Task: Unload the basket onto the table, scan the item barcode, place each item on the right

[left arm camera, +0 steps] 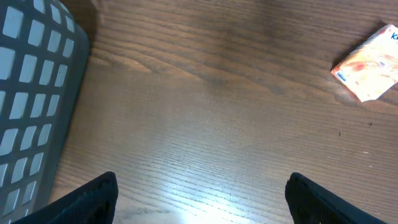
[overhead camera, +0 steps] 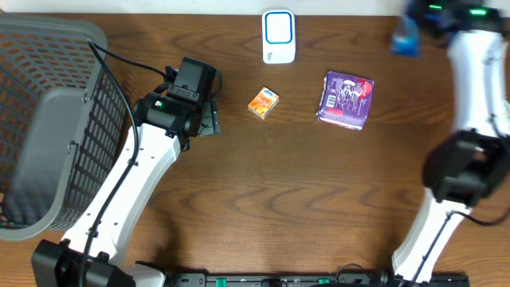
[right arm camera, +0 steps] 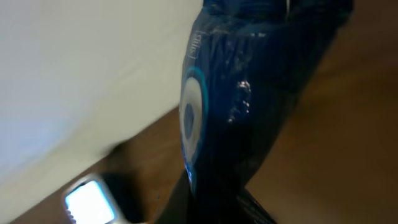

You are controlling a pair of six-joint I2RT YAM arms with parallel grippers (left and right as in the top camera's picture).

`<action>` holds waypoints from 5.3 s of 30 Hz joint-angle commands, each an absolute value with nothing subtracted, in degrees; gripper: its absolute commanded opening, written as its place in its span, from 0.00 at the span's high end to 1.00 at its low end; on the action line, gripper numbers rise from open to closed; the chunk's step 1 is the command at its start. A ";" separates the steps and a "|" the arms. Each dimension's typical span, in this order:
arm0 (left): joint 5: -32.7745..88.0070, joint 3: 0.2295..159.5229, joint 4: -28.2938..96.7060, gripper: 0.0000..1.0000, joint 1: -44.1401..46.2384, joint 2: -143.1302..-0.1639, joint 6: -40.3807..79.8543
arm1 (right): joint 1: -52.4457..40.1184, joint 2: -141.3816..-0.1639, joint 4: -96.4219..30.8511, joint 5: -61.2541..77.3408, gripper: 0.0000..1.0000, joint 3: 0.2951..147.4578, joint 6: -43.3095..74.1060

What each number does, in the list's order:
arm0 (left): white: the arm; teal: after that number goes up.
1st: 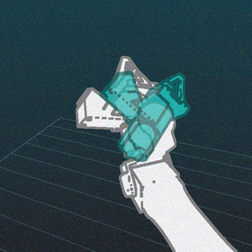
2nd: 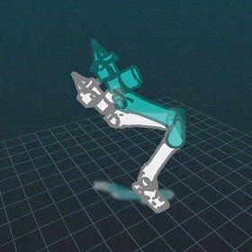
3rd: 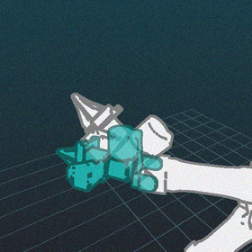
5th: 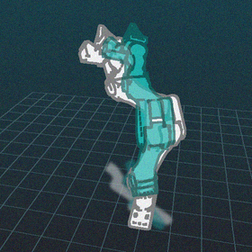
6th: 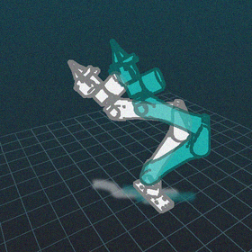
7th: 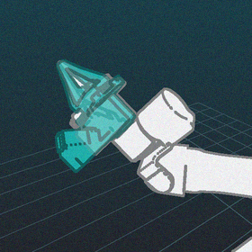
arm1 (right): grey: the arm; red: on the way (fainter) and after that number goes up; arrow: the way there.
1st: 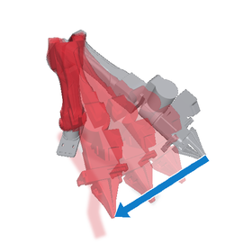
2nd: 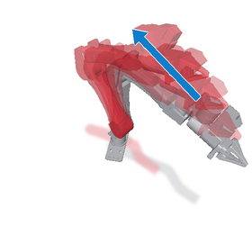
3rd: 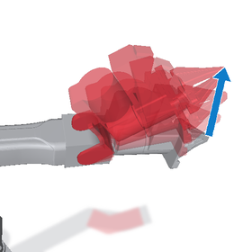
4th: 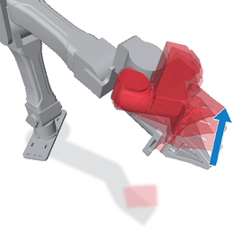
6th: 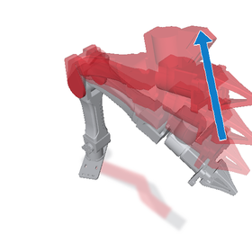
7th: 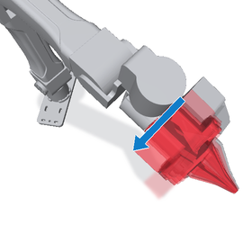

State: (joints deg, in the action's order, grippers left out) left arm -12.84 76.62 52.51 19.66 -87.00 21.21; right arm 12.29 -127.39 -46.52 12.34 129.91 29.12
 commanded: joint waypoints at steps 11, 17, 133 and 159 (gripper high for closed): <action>-14.00 77.03 52.66 0.14 19.57 -87.33 21.71 | 27.75 -126.65 -58.33 0.32 0.96 126.26 9.52; -14.00 77.03 52.66 0.14 19.57 -87.33 21.71 | 30.44 -126.67 -55.07 -2.52 0.64 122.54 9.85; -13.98 77.03 52.66 0.14 19.57 -87.33 21.71 | 6.66 -126.69 -42.00 40.84 0.43 86.19 -0.67; -14.00 77.03 52.66 0.14 19.57 -87.33 21.71 | -3.73 -119.50 -21.50 42.33 0.99 94.32 37.65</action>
State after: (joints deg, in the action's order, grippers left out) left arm -12.86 76.62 52.51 19.66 -87.00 21.19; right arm 0.10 -119.39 -24.71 44.75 93.95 25.80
